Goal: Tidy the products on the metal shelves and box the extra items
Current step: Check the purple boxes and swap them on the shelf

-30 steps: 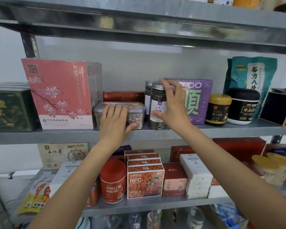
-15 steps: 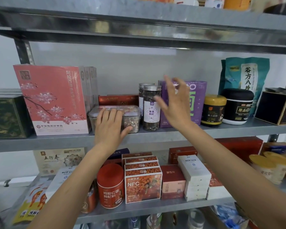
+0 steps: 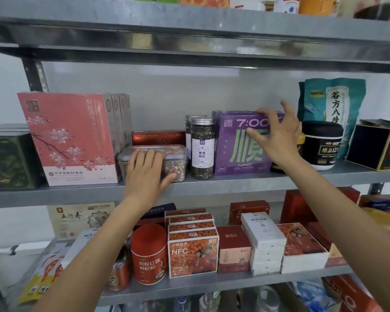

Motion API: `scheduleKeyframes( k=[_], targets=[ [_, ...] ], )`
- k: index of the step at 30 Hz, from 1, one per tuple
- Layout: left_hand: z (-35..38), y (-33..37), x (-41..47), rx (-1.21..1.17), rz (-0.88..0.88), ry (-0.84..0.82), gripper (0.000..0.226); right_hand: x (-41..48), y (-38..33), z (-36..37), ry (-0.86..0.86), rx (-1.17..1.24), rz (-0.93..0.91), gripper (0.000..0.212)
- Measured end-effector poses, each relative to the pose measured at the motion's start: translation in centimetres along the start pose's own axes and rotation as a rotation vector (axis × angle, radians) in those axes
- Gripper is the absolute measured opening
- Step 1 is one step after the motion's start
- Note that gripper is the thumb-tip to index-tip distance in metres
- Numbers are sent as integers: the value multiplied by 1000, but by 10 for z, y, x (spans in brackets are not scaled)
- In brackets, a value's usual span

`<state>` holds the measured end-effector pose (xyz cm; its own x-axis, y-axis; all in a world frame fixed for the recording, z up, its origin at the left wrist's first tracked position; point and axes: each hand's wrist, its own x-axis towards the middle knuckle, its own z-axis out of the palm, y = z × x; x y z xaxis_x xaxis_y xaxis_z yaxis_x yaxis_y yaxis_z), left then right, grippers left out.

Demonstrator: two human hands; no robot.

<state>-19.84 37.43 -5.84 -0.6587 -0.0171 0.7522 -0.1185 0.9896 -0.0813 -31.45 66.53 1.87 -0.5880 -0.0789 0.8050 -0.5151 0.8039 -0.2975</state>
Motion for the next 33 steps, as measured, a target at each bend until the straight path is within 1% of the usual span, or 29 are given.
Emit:
scheduleKeyframes(
  k=[3,5,9,12,15,18,20,23,26,28,30,33],
  targets=[
    [4,0,-4,7,9,32,68,-3,7,-12,-50,178,-49,56],
    [10,4,-11,-12,5,64,77,-6,12,-19,-57,211,-79,63],
    [36,25,-42,4,93,123,68,-3,20,-29,-125,256,-35,82],
    [55,42,-50,42,141,171,65,0,22,-33,-176,317,9,88],
    [66,51,-45,56,128,188,65,4,23,-38,-155,360,7,81],
    [76,51,-44,74,124,215,67,5,24,-45,-119,329,0,68],
    [81,50,-42,105,125,253,66,3,24,-47,-98,315,-19,63],
    [86,49,-40,158,125,275,67,0,22,-50,-72,311,-34,62],
    [87,49,-40,160,132,271,66,-1,18,-56,-48,281,-51,65],
    [83,49,-40,120,147,249,64,-3,15,-62,-32,263,-55,67],
    [79,46,-45,24,176,241,62,-8,12,-69,-14,253,-41,68],
    [67,45,-53,-312,164,249,60,-18,11,-83,15,273,-11,67]
  ],
)
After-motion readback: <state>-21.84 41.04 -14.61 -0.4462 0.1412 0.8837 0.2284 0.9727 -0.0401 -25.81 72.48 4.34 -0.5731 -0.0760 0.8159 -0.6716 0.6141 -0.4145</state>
